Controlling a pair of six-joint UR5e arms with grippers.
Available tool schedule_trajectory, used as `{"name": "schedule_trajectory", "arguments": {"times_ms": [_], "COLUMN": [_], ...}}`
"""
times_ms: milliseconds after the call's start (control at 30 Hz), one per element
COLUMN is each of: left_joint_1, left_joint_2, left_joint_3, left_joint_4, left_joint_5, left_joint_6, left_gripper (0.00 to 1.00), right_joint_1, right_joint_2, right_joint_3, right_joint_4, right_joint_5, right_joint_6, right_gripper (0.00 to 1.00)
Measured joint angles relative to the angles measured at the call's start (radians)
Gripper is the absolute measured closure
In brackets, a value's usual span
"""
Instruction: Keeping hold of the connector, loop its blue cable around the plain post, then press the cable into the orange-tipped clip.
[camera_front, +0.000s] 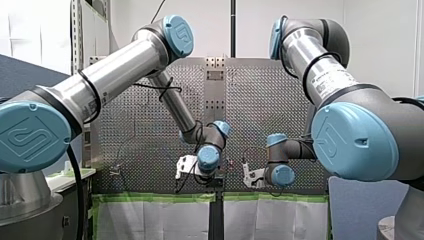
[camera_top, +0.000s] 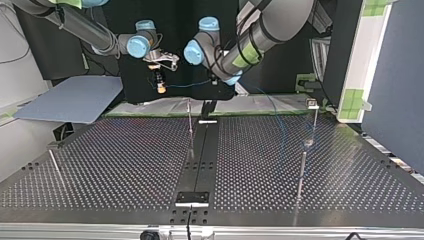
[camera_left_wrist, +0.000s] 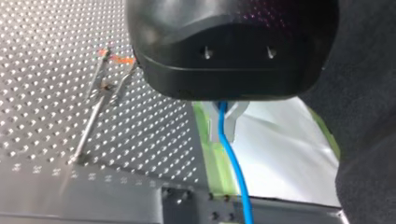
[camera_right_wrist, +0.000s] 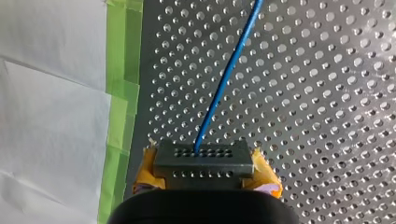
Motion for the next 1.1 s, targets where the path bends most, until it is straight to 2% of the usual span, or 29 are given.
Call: {"name": "schedule_trajectory", "arguments": {"times_ms": [167,467,733,1100], "left_joint_1": [0.003,0.008,0.017,0.039], "left_joint_2": [0.0,0.0,0.0,-0.001], "left_joint_3": [-0.046,-0.126,-0.132,-0.105], "left_joint_4": [0.047,0.135,0.215,0.309], "left_joint_5": [0.025,0.074,0.121,0.121], "left_joint_6": [-0.002,-0.012,-0.039,-0.06], "left_gripper": [1.0,1.0,1.0,1.0], "right_joint_1": [-0.008,-0.019,-0.03,-0.045], "right_joint_2": [0.0,0.0,0.0,0.001], "right_joint_3": [0.0,-0.014,-0.034,-0.058], "right_joint_4": [-0.01,-0.032,-0.016,0.007], "right_joint_5": [-0.002,-0.011,-0.014,-0.015], "right_joint_6": [0.012,0.02,0.019,0.022], "right_gripper": [1.0,1.0,1.0,1.0]}}
